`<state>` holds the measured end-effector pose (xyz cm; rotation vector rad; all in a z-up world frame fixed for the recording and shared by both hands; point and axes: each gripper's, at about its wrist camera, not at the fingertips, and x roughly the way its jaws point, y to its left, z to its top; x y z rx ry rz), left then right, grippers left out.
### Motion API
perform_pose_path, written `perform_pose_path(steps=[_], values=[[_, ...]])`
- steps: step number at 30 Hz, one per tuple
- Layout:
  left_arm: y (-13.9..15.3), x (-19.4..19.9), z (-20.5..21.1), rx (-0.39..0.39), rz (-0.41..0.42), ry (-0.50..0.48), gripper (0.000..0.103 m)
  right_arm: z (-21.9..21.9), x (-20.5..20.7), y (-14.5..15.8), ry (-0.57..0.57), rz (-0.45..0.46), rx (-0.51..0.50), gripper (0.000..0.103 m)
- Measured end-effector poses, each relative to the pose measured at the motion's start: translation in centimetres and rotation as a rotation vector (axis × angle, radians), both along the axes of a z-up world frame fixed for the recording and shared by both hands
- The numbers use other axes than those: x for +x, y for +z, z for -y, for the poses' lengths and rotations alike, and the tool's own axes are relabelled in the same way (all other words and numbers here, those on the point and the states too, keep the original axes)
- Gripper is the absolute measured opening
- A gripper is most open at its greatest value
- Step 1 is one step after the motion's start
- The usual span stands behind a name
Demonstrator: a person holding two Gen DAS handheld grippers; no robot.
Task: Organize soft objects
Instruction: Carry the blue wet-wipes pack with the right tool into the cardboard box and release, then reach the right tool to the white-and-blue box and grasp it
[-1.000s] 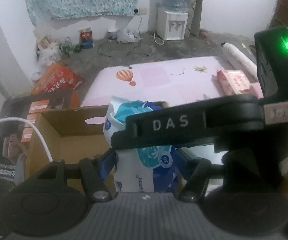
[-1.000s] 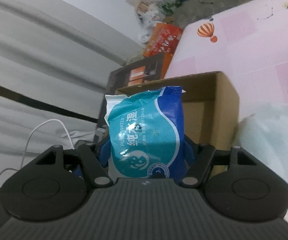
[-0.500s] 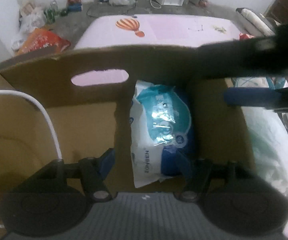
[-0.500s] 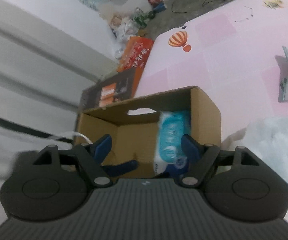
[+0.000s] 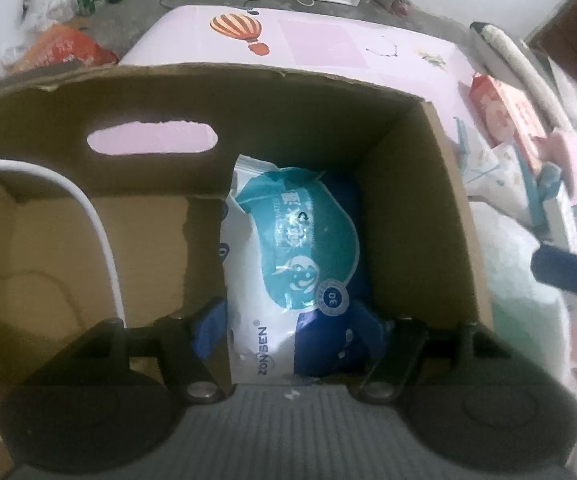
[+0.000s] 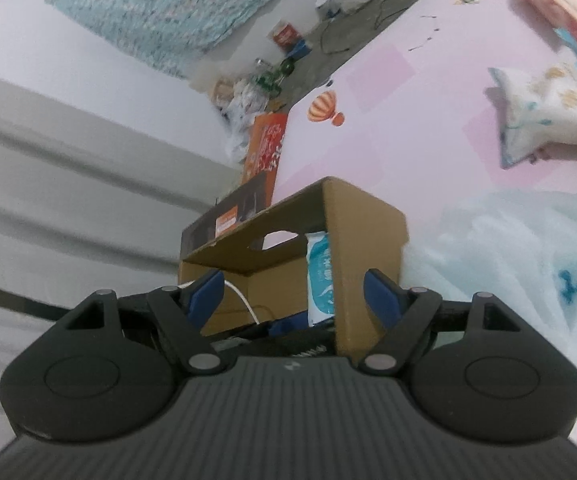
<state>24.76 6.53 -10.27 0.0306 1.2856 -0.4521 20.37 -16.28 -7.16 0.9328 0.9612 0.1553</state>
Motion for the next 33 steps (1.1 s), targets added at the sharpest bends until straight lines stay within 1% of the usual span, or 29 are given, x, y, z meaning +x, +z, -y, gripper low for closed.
perform_pose_path(steps=[2, 4, 5, 7, 9, 13, 16, 18, 21, 24, 26, 29, 30, 32, 33], values=[[0.3, -0.1, -0.1, 0.015, 0.006, 0.007, 0.071, 0.4, -0.7, -0.1, -0.022, 0.005, -0.001, 0.078], [1.1, -0.1, -0.4, 0.019, 0.019, 0.044, 0.071, 0.8, -1.5, 0.3, -0.042, 0.021, -0.002, 0.078], [1.6, -0.1, -0.6, 0.028, 0.037, 0.066, 0.074, 1.1, -1.8, 0.4, -0.049, 0.033, 0.003, 0.078], [3.3, -0.6, -0.9, 0.048, 0.087, 0.101, 0.076, 1.7, -2.3, 0.6, -0.063, 0.052, 0.012, 0.078], [5.6, -1.4, -1.0, 0.057, 0.137, 0.128, 0.076, 2.5, -3.0, 0.8, -0.068, 0.08, 0.022, 0.08], [9.9, -3.4, -0.1, 0.075, 0.207, 0.158, 0.078, 4.5, -4.4, 1.1, -0.078, 0.113, 0.043, 0.081], [12.4, -4.9, 1.9, 0.068, 0.229, 0.157, 0.078, 6.8, -5.9, 1.5, -0.084, 0.118, 0.043, 0.081], [13.8, -5.9, 4.1, 0.051, 0.229, 0.139, 0.078, 9.2, -7.5, 2.2, -0.089, 0.132, 0.012, 0.081], [15.0, -7.1, 8.0, 0.012, 0.218, 0.096, 0.08, 13.1, -9.5, 3.1, -0.103, 0.133, -0.037, 0.081], [15.1, -8.7, 12.1, -0.036, 0.206, 0.044, 0.08, 18.1, -10.9, 3.4, -0.124, 0.102, -0.107, 0.081], [14.5, -9.4, 15.1, -0.063, 0.194, 0.0, 0.08, 21.1, -11.2, 3.3, -0.125, 0.086, -0.147, 0.081], [12.3, -10.7, 19.9, -0.061, 0.146, -0.072, 0.079, 25.4, -10.5, 1.9, -0.113, 0.061, -0.172, 0.081], [11.3, -11.0, 21.5, -0.055, 0.131, -0.091, 0.077, 26.6, -10.0, 1.1, -0.102, 0.049, -0.172, 0.081], [9.6, -11.3, 23.9, -0.054, 0.1, -0.119, 0.069, 28.7, -8.9, -0.4, -0.076, 0.03, -0.168, 0.081], [8.8, -11.5, 24.9, -0.057, 0.088, -0.127, 0.068, 29.5, -8.4, -1.1, -0.06, 0.013, -0.168, 0.08]])
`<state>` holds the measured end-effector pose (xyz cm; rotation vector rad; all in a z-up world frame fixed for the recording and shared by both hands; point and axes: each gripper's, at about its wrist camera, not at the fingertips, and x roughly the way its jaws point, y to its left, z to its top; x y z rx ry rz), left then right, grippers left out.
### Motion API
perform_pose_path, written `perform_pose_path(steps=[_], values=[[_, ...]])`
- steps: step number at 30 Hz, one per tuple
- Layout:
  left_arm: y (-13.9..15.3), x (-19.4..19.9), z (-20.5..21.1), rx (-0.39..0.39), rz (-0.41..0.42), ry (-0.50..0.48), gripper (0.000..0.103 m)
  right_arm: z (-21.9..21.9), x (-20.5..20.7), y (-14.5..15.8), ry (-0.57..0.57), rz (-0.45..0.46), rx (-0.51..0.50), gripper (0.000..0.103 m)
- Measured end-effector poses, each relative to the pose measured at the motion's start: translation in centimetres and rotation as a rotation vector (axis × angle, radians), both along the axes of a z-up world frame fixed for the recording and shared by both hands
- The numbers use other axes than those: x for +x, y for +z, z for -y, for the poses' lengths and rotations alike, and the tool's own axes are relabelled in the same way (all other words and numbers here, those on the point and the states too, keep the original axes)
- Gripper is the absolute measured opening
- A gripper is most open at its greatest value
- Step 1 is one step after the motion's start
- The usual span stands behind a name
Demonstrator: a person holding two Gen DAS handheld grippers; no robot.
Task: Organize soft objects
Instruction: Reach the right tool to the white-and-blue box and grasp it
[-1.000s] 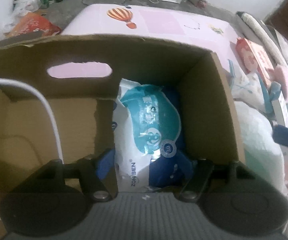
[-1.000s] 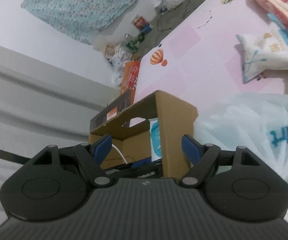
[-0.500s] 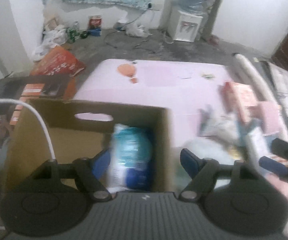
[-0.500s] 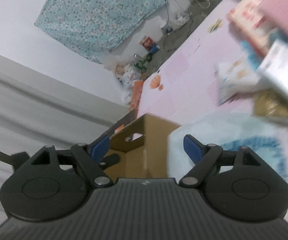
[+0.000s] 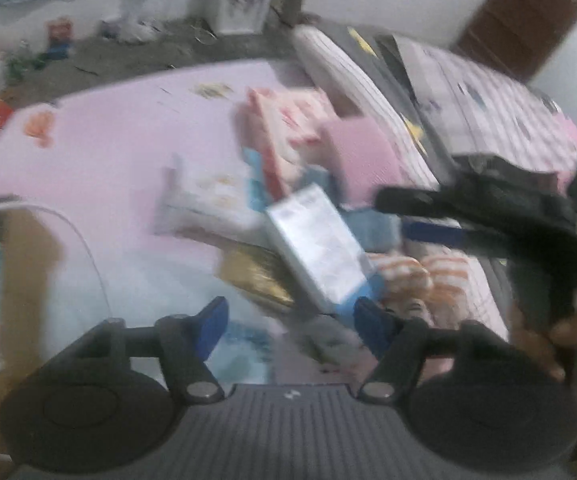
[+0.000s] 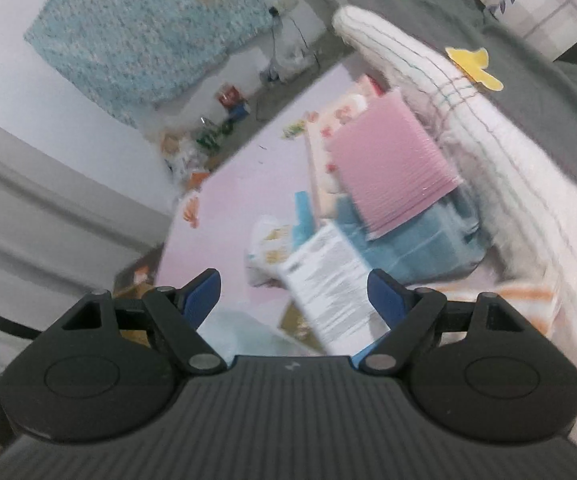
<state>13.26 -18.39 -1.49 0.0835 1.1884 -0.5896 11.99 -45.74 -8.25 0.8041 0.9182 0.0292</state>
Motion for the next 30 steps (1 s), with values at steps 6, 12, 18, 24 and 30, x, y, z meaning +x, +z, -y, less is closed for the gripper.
perform_pose_path(steps=[6, 12, 18, 24, 30], values=[[-3.7, 1.0, 4.0, 0.016, -0.053, 0.005, 0.062, 0.6, 3.6, -3.6, 0.108, -0.091, 0.019, 0.073], [-6.5, 3.0, 5.6, 0.024, -0.108, 0.065, 0.059, 0.5, 6.2, -7.0, 0.188, -0.183, 0.017, 0.06], [-8.2, 4.0, 6.4, 0.046, -0.133, 0.096, 0.054, 0.3, 7.1, -9.0, 0.216, -0.22, 0.056, 0.06], [-8.5, 4.2, 7.1, 0.059, -0.12, 0.096, 0.053, 0.2, 7.1, -10.3, 0.221, -0.221, 0.143, 0.054], [-6.7, 3.7, 6.4, 0.004, -0.108, 0.083, 0.054, 0.2, 5.4, -8.6, 0.189, -0.194, 0.13, 0.046]])
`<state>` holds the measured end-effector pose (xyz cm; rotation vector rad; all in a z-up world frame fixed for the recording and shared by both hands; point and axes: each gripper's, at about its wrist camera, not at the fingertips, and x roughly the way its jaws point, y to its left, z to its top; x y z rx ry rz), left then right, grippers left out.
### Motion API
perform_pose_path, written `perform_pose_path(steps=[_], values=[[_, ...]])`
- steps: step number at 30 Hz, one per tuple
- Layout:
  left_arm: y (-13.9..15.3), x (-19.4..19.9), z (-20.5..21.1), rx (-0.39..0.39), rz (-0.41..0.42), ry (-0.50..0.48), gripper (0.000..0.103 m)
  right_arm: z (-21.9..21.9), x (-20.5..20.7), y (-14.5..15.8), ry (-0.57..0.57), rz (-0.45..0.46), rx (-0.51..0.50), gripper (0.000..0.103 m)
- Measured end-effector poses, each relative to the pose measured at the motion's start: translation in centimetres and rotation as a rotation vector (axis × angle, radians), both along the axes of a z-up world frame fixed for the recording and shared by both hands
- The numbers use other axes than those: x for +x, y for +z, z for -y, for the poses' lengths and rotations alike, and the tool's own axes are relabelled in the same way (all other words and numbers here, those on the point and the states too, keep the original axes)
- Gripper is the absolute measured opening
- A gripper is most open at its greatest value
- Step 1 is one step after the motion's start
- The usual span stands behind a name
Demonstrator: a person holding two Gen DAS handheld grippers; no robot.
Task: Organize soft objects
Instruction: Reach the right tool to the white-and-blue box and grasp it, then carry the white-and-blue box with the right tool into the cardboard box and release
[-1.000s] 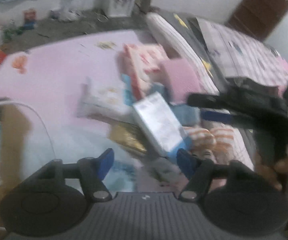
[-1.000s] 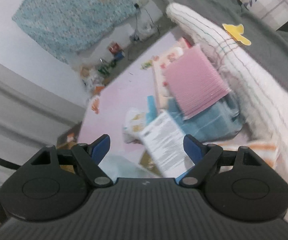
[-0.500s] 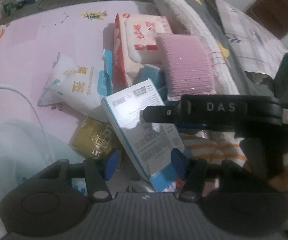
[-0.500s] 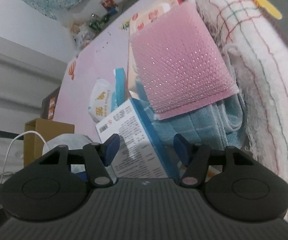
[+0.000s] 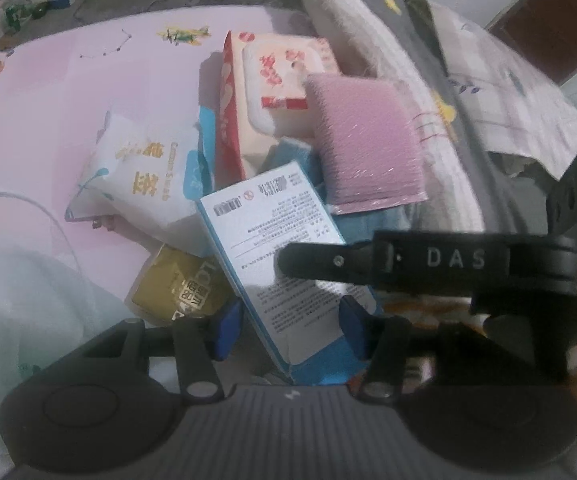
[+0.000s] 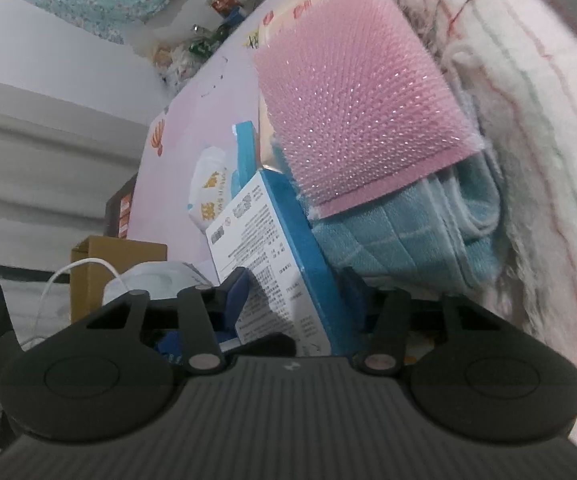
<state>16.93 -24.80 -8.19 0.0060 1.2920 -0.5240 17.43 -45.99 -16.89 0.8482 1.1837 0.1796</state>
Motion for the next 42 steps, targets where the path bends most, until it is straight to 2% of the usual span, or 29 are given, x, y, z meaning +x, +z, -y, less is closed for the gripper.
perform_pose_path(steps=[7, 14, 19, 27, 34, 42], values=[[3.4, -1.1, -1.4, -0.043, 0.039, -0.031, 0.054, -1.2, -2.8, 3.5, -0.037, 0.041, -0.02, 0.043], [7.5, -2.1, -5.6, -0.067, 0.104, -0.045, 0.054, -4.3, -4.2, 7.7, -0.074, 0.092, -0.02, 0.042], [10.3, -2.1, -10.6, -0.062, 0.153, -0.025, 0.054, -8.9, -3.4, 10.5, -0.08, 0.13, -0.006, 0.042], [13.3, -0.4, -21.4, -0.028, 0.206, 0.083, 0.055, -19.4, 0.3, 13.4, -0.01, 0.174, 0.038, 0.042], [13.2, 1.8, -30.3, 0.024, 0.222, 0.177, 0.058, -29.7, 5.2, 14.4, 0.082, 0.175, 0.059, 0.042], [9.6, 5.6, -37.7, 0.064, 0.167, 0.225, 0.057, -38.8, 9.6, 11.1, 0.093, 0.103, 0.062, 0.042]])
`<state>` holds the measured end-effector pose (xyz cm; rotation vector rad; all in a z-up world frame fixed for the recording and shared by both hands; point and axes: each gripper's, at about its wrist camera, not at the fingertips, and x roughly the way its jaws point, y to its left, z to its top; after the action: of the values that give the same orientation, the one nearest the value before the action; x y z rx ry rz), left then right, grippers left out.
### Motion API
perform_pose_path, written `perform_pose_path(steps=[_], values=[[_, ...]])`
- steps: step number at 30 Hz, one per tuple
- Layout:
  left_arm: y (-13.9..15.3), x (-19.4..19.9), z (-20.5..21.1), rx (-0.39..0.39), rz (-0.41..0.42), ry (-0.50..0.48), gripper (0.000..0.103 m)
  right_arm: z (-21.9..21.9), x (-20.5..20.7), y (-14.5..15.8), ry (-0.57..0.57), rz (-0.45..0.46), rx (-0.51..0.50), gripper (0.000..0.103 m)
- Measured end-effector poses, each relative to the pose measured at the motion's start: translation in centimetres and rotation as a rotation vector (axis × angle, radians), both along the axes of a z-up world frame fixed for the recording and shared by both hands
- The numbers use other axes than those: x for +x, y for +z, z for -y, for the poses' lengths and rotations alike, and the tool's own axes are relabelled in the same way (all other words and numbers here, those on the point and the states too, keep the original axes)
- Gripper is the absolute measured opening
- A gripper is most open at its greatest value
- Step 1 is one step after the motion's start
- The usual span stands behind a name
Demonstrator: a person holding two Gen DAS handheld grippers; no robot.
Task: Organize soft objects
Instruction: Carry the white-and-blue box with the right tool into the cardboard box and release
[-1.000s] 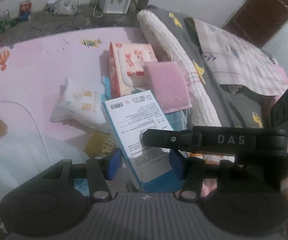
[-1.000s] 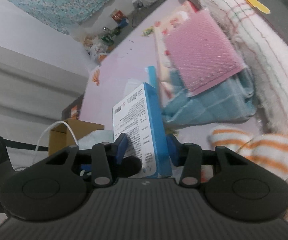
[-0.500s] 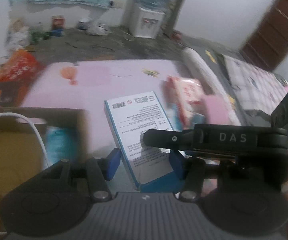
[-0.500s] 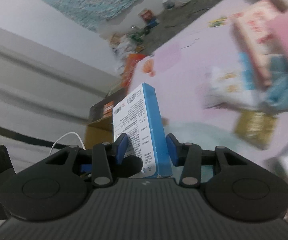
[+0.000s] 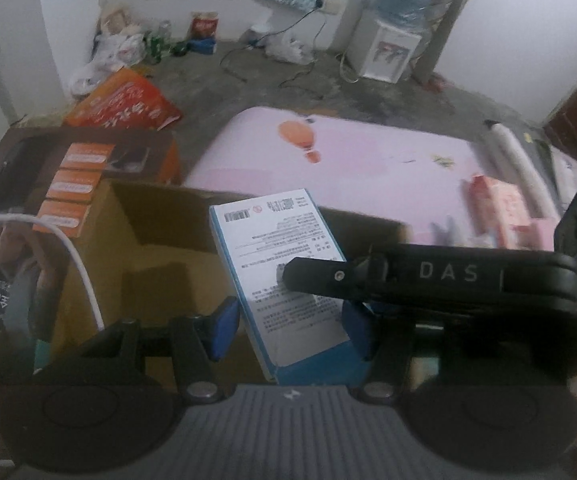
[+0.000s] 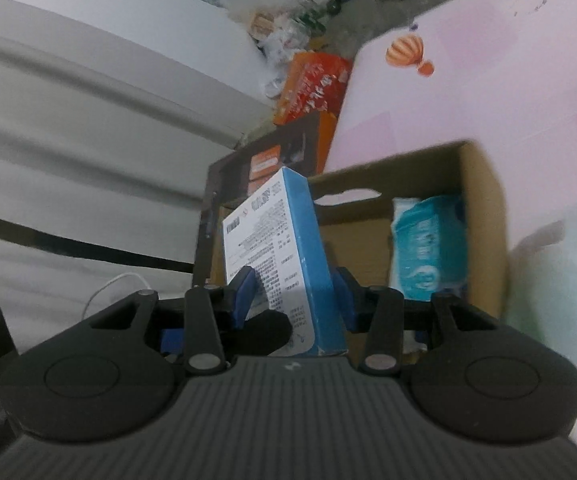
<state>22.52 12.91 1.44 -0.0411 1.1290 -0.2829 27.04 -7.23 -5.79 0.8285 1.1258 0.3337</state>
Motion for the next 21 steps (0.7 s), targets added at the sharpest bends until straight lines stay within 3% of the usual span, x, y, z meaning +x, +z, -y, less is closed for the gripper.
perform_pose_path(steps=[10, 21], values=[[-7.9, 2.6, -2.8, 0.115, -0.134, -0.035, 0.055, -4.0, 1.2, -6.2, -0.089, -0.132, -0.111, 0.048], [-7.6, 2.4, -4.0, 0.08, -0.151, 0.005, 0.056, -3.4, 1.0, -6.1, -0.104, -0.13, -0.096, 0.05]])
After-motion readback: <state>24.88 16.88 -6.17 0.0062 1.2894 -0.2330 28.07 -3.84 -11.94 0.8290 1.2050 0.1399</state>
